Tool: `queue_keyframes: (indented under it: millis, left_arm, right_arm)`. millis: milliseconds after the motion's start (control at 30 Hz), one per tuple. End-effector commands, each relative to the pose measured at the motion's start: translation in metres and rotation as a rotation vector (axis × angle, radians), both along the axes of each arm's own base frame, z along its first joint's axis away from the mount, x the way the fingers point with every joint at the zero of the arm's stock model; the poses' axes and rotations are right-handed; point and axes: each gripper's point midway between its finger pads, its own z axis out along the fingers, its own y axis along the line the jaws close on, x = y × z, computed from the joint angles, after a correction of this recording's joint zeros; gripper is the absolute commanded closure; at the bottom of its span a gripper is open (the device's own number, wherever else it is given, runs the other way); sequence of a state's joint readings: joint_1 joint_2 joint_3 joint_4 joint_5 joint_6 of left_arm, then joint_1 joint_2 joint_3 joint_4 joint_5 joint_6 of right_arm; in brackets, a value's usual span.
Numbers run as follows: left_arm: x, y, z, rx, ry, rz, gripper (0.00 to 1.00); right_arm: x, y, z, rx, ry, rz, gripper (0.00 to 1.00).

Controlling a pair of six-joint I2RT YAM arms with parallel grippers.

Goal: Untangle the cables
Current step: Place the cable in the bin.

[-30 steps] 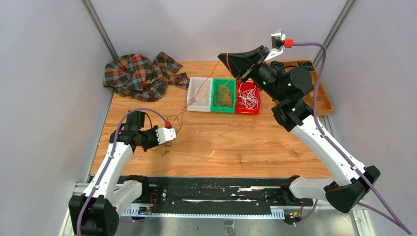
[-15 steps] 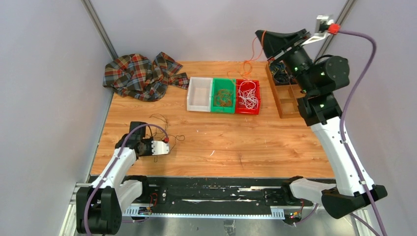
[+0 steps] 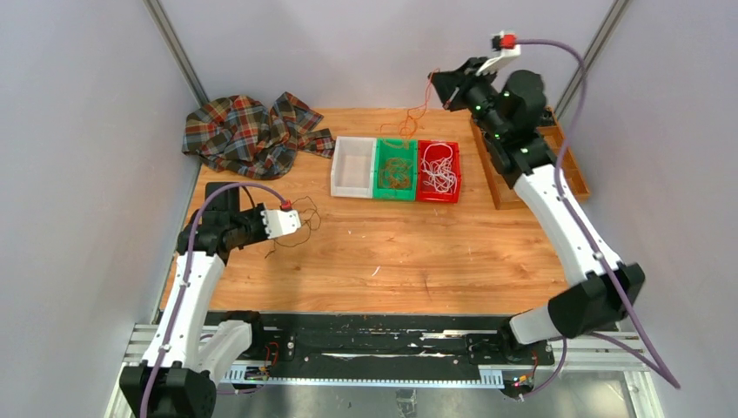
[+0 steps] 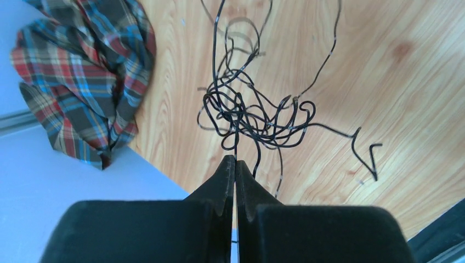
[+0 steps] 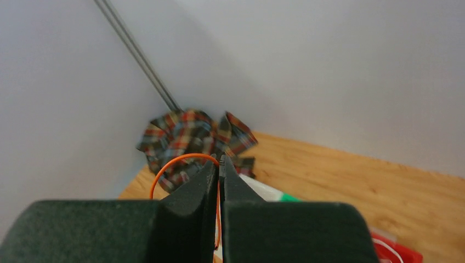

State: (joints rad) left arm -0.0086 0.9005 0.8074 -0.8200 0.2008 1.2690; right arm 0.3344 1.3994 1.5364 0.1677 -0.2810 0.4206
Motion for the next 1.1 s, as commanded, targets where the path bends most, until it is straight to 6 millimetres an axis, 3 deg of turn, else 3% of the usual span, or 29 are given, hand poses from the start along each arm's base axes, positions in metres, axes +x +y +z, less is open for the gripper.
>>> queue_keyframes:
  millis: [0, 233, 400, 633, 867, 967, 1067]
  left_arm:
    - [-0.025, -0.036, 0.022, -0.210, 0.044, -0.049, 0.99]
    - [-0.032, -0.056, 0.062, -0.329, -0.066, -0.096, 0.97]
    - [-0.034, -0.066, 0.078, -0.393, -0.086, -0.108, 0.95]
    - [-0.045, -0.084, 0.097, -0.462, -0.102, -0.201, 0.91]
    - [-0.058, -0.097, 0.104, -0.518, -0.124, -0.266, 0.93]
    - [-0.057, -0.098, 0.104, -0.533, -0.106, -0.252, 0.94]
    - [-0.057, -0.097, 0.104, -0.532, -0.108, -0.248, 0.95]
  right_arm:
    - [0.036, 0.003, -0.069, -0.161, 0.083, -0.085, 0.99]
    - [0.084, 0.024, -0.138, -0.282, 0.154, -0.119, 0.99]
    - [0.104, 0.038, -0.182, -0.384, 0.195, -0.118, 0.99]
    - [0.113, 0.051, -0.252, -0.617, 0.234, -0.128, 0.99]
    - [0.117, 0.048, -0.293, -0.782, 0.284, -0.184, 0.99]
    - [0.119, 0.047, -0.319, -0.900, 0.320, -0.211, 0.98]
    - [0.120, 0.035, -0.329, -0.958, 0.361, -0.273, 0.98]
